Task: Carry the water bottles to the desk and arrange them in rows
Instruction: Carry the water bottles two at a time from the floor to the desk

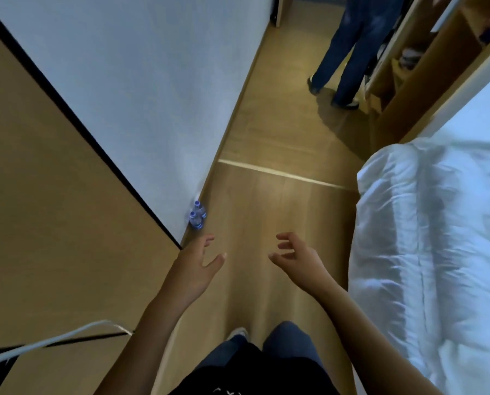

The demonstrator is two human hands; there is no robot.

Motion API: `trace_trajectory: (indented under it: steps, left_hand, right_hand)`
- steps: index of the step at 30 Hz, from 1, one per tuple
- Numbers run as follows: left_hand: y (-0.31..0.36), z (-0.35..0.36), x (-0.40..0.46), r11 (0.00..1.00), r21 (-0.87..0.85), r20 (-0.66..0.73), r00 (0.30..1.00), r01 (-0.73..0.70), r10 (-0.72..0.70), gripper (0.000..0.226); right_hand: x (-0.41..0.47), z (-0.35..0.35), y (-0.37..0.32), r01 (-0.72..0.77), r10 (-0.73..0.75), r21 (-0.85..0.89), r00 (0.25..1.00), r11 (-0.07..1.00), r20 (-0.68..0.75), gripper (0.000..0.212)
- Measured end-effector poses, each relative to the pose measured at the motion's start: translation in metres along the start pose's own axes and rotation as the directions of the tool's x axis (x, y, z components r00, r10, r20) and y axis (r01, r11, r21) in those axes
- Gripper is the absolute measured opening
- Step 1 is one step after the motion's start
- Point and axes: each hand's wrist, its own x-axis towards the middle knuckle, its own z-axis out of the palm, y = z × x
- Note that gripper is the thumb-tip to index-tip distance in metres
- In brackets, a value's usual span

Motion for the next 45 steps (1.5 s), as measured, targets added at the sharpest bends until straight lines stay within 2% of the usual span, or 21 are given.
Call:
trace_trajectory:
  steps: [8, 13, 17, 22, 26, 33, 37, 45]
  left_hand:
    - [0.041, 0.013, 0.126, 0.984, -0.098, -0.099, 0.983, 0.147, -0.157, 0.043]
    - [0.086, 0.034, 0.2, 0.936, -0.242, -0.212, 0.927, 0.256, -0.309, 0.046]
    - [0.111, 0.04, 0.241, 0.914, -0.271, -0.25, 0.895, 0.301, -0.369, 0.047]
    - [0.113, 0.03, 0.265, 0.883, -0.27, -0.343, 0.818, 0.384, -0.461, 0.046]
    - [0.105, 0.015, 0.287, 0.844, -0.308, -0.382, 0.755, 0.439, -0.532, 0.044]
    - [0.088, -0.009, 0.358, 0.84, -0.285, -0.329, 0.777, 0.461, -0.537, 0.043]
    - [0.076, -0.022, 0.386, 0.833, -0.316, -0.356, 0.757, 0.454, -0.547, 0.037]
    - [0.032, -0.016, 0.4, 0.718, -0.456, -0.39, 0.608, 0.526, -0.692, 0.046]
  right_hand:
    - [0.154, -0.06, -0.031, 0.038, -0.03, -0.058, 0.991, 0.998, 0.132, 0.047]
    - [0.255, -0.115, -0.071, 0.15, -0.1, -0.167, 0.956, 0.974, 0.275, 0.047]
    - [0.319, -0.136, -0.108, 0.25, -0.154, -0.212, 0.91, 0.945, 0.384, 0.049]
    - [0.374, -0.124, -0.15, 0.363, -0.199, -0.211, 0.815, 0.908, 0.545, 0.051]
    - [0.41, -0.103, -0.177, 0.416, -0.209, -0.211, 0.757, 0.884, 0.619, 0.051]
    - [0.463, -0.07, -0.208, 0.453, -0.201, -0.249, 0.736, 0.856, 0.647, 0.052]
    - [0.487, -0.052, -0.222, 0.495, -0.193, -0.285, 0.711, 0.821, 0.676, 0.052]
    - [0.521, -0.009, -0.238, 0.565, -0.147, -0.326, 0.634, 0.758, 0.759, 0.051]
